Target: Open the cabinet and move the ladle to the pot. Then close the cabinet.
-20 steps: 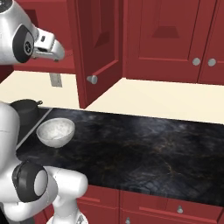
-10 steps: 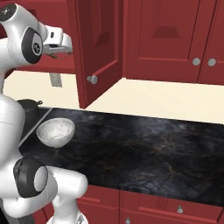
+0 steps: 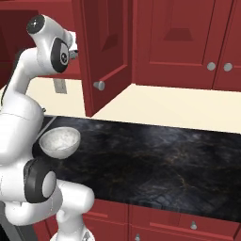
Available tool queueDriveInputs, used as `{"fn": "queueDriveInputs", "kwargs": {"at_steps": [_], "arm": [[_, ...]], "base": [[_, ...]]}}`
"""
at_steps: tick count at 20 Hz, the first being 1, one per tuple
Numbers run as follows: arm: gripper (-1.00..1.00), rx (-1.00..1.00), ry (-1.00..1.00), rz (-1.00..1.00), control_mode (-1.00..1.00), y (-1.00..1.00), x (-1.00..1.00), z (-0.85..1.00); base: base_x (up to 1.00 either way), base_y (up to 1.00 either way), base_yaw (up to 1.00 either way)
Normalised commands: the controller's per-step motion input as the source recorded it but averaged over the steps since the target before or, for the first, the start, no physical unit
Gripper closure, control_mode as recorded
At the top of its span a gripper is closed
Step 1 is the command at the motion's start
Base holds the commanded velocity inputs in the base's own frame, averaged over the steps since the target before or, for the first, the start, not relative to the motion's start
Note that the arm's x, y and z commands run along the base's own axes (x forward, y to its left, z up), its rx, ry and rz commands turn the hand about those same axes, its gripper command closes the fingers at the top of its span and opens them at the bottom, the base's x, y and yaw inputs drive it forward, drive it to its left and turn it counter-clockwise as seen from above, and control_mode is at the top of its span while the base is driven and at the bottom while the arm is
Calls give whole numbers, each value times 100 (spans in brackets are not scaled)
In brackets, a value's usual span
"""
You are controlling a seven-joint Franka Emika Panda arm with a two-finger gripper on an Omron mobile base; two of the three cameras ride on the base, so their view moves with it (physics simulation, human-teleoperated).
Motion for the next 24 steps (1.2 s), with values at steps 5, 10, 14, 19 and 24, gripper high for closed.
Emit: {"fn": "queueDriveInputs", "kwargs": {"at_steps": [5,10,14,19,24], "arm": [[-100,0,0,0,-100,-20,67,-5],[-100,0,0,1,-100,-8,50,-6],[-100,0,0,3,-100,0,45,-7],[-100,0,0,3,-100,0,47,-12],[-100,0,0,6,-100,0,43,-17]], "base": [[0,0,0],[0,0,0],[0,0,0],[0,0,0],[0,0,0]]}}
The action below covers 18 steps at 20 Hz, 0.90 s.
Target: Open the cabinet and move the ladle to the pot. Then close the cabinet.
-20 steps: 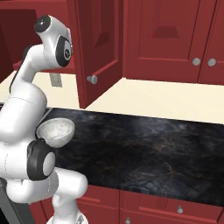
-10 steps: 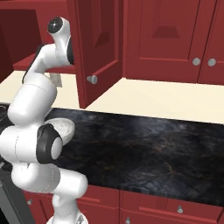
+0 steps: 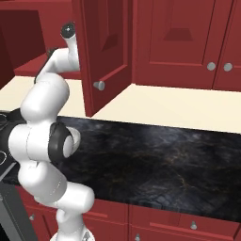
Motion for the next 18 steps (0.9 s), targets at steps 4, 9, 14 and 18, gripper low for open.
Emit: {"fn": "queueDriveInputs", "kwargs": {"at_steps": [4,9,14,18], "arm": [[-100,0,0,6,-100,-3,49,-4],[-100,0,0,5,-100,-5,49,-4],[-100,0,0,4,-100,-6,50,-4],[100,0,0,4,-100,-3,44,-6]], "base": [[0,0,0],[0,0,0],[0,0,0],[0,0,0]]}}
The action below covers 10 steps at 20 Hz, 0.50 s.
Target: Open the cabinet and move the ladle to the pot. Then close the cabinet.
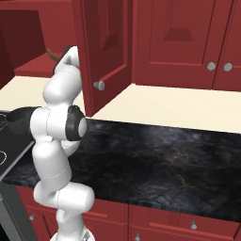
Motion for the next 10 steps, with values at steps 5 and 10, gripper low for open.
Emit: {"fn": "queueDriveInputs", "kwargs": {"at_steps": [5,10], "arm": [[100,0,0,5,-100,-3,36,-7],[100,0,0,3,-100,-1,5,-7]], "base": [[0,0,0],[0,0,0]]}}
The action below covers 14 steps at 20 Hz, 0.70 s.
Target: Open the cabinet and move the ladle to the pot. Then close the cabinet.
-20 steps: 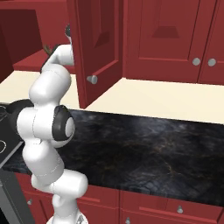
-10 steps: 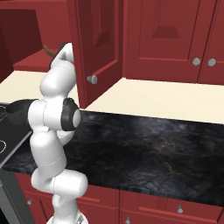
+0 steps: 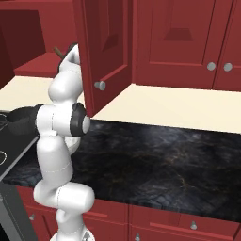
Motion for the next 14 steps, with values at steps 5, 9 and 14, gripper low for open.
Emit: {"fn": "queueDriveInputs", "kwargs": {"at_steps": [5,9,14], "arm": [[100,0,-2,0,-100,4,-17,-2],[100,-4,-16,0,-100,35,-66,-1],[100,-4,-15,-1,-100,21,-87,0]], "base": [[0,0,0],[0,0,0],[0,0,0]]}}
